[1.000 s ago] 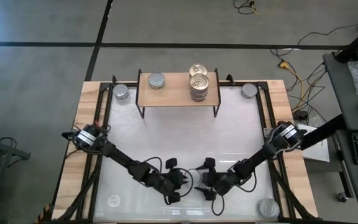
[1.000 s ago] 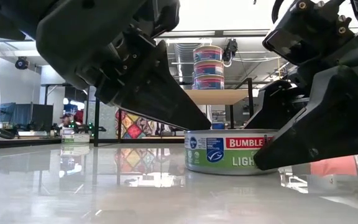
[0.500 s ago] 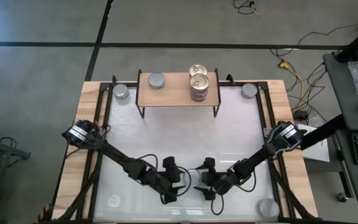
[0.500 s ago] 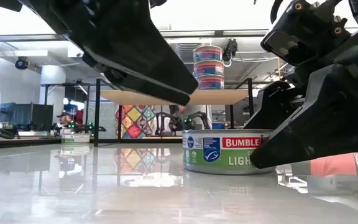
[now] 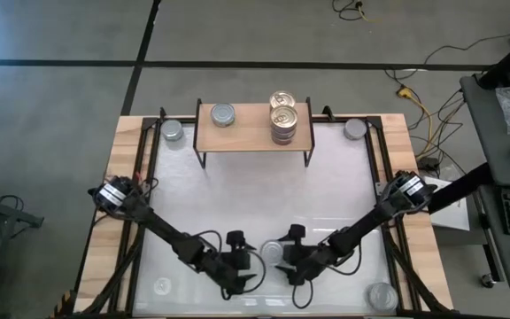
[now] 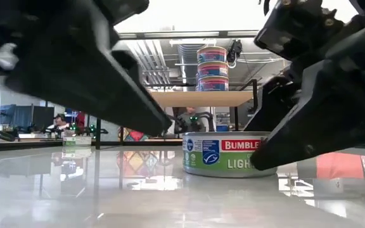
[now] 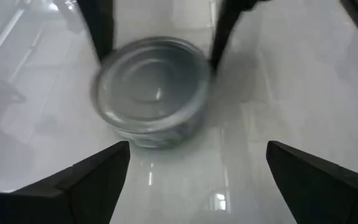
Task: Stack canned seafood by type on shelf
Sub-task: Put the green tuna can on the shelf aligned with the other green tuna can
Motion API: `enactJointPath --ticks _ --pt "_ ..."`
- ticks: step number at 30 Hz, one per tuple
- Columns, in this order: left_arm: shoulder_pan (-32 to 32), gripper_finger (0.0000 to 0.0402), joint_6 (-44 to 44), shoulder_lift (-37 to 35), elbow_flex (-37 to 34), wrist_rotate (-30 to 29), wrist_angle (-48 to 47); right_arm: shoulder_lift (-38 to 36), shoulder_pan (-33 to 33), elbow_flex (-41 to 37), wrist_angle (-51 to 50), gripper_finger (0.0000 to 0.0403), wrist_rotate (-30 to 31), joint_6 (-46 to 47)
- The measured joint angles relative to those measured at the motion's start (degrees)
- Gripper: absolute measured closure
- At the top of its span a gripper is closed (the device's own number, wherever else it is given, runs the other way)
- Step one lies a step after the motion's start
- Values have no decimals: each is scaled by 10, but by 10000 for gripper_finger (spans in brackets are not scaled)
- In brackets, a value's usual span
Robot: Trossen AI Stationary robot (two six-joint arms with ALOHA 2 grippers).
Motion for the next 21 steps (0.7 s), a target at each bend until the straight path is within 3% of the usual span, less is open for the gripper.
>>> enactJointPath --ticks 8,15,21 --pt "-9 41 -39 2 -36 -17 19 2 -5 43 -99 3 -7 -6" --pt "-10 41 -44 2 -38 -18 34 1 -9 93 -220 3 -78 41" --pt "-11 41 -36 25 -38 -19 75 1 -12 95 -245 3 -101 72"
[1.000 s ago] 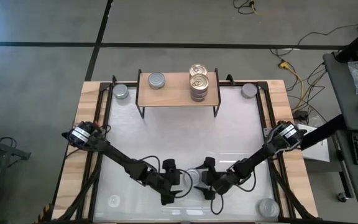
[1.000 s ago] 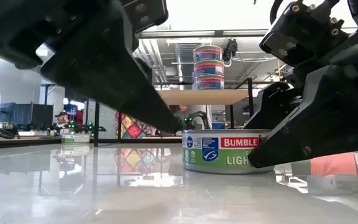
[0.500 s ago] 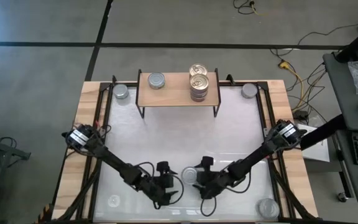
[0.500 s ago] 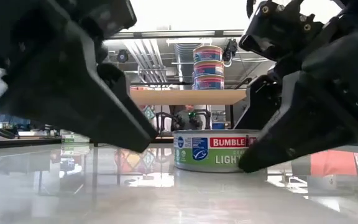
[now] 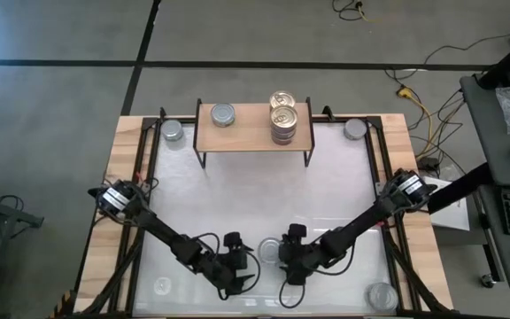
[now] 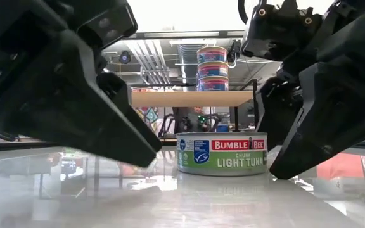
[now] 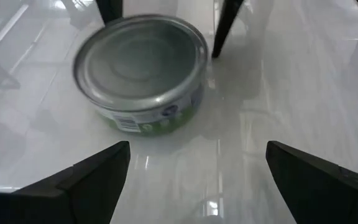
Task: Stack canned seafood by type on shelf
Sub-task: Put the green tuna can on the shelf aligned with the other green tuna can
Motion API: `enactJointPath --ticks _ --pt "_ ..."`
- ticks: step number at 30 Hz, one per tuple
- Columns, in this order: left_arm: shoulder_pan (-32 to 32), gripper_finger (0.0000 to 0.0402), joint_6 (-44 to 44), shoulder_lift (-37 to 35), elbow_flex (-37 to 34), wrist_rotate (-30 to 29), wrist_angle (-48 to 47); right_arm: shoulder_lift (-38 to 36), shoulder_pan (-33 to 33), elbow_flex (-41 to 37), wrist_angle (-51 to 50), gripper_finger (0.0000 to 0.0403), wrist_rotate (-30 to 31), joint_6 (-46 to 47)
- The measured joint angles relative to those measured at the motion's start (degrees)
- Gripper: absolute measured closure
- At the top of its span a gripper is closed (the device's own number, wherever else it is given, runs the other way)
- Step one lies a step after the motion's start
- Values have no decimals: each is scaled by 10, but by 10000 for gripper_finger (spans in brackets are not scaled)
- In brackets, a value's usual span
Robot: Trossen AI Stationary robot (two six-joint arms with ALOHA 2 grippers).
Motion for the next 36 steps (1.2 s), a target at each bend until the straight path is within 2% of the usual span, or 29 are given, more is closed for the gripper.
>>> enactJointPath --ticks 8,12,17,28,36 --pt "4 41 27 16 0 5 19 -2 -2 0 -24 3 -37 29" --pt "13 41 30 16 -6 6 25 -3 -13 0 -40 3 -75 34" --pt "29 41 39 16 -26 27 66 -3 -23 0 -43 3 -95 32" --pt "42 41 36 16 -31 39 73 -6 -27 35 -99 3 -102 26" --pt "43 41 53 16 -15 47 65 -6 -27 40 -100 3 -99 22"
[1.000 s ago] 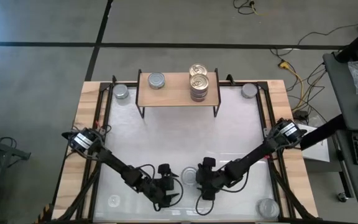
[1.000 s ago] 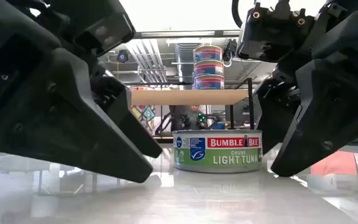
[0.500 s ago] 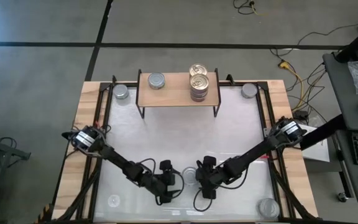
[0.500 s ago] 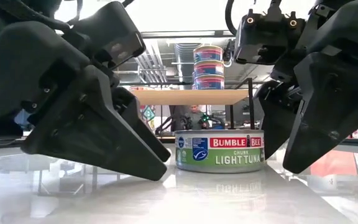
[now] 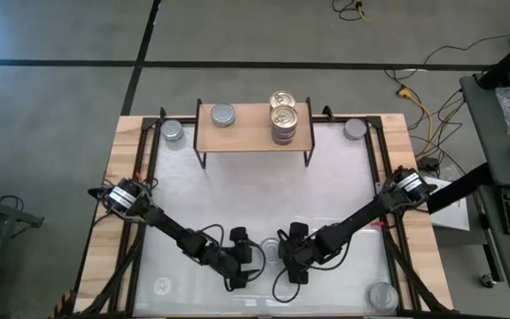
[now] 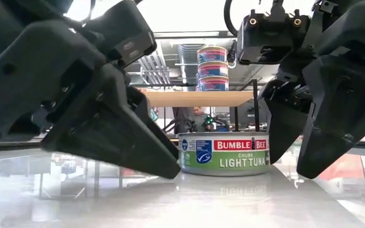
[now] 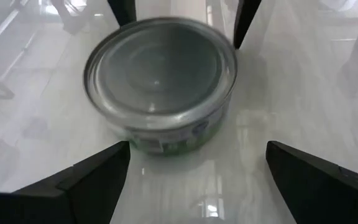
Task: Stack canned seafood by type on shelf
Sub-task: Put the green tuna can on the shelf aligned with the other green tuna can
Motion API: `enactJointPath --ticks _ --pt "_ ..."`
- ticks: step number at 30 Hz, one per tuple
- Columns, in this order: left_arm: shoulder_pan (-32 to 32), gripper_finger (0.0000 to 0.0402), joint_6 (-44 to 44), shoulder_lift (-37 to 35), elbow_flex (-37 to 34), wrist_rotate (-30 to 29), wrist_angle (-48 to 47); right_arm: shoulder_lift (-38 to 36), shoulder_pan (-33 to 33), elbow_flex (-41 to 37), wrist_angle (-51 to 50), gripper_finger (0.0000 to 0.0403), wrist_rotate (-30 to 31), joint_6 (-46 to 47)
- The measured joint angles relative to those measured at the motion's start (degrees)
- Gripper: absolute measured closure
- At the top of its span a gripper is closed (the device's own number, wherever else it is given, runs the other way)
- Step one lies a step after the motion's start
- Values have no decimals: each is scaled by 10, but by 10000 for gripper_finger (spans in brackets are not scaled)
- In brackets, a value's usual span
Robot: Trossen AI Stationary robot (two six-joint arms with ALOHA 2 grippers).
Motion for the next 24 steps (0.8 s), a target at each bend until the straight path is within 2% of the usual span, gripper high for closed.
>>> enactJointPath --ticks 3,16,24 --pt "1 41 -2 0 4 20 -18 0 0 -2 3 3 2 12" --pt "3 41 -93 -2 10 24 -42 -1 0 -2 5 3 5 44" --pt "22 41 -101 -5 9 99 -57 -2 -1 -2 2 3 5 45"
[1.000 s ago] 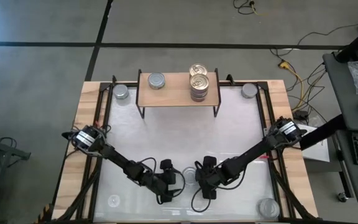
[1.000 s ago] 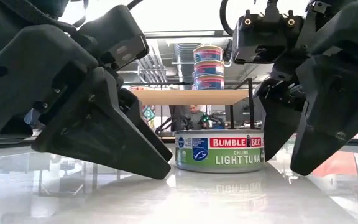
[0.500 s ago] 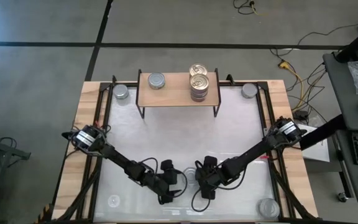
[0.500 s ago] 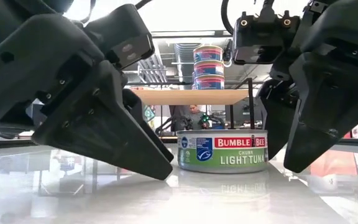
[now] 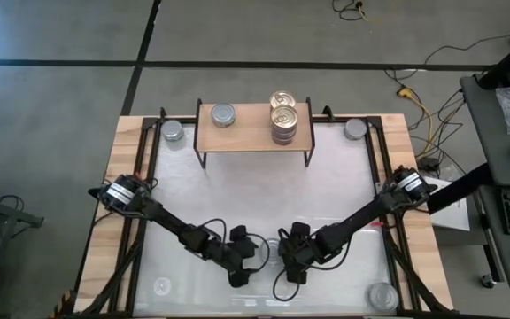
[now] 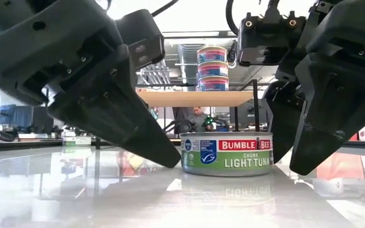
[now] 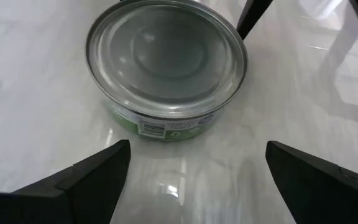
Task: Stack canned seafood by type on shelf
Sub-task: Put the green tuna can on the shelf aligned with the other green tuna can
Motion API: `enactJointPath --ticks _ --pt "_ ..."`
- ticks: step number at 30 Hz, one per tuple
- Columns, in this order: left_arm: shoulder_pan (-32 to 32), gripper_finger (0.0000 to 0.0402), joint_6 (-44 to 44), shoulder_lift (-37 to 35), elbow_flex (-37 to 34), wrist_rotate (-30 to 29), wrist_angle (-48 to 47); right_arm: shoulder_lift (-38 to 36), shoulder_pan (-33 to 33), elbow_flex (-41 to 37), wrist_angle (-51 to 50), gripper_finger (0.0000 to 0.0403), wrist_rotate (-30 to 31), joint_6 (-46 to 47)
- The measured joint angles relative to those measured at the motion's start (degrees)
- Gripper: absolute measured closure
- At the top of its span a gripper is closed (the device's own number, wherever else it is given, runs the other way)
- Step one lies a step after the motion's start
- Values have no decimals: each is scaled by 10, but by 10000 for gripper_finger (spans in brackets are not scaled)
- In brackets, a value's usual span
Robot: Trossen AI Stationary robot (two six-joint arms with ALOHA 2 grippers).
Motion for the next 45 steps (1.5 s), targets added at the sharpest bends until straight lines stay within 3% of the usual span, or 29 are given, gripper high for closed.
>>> enactJointPath --ticks 4,11,15,19,23,28,36,45 --pt "8 41 17 -2 -1 39 -1 0 0 0 0 3 0 4" --pt "9 35 16 -1 27 46 -64 0 0 0 -1 3 0 3" --pt "9 7 16 1 28 50 -66 0 0 0 -1 3 0 -23" --pt "11 5 17 1 28 53 -66 0 0 0 1 3 0 -40" --pt "13 3 42 1 28 43 -67 0 0 0 5 3 6 -62" --pt "15 2 70 2 28 18 -66 0 1 1 0 3 70 -76" --pt "16 2 79 3 29 -17 -66 0 -1 32 -115 3 116 -87" --pt "22 1 86 3 30 -50 -60 9 -5 31 -48 3 136 -97"
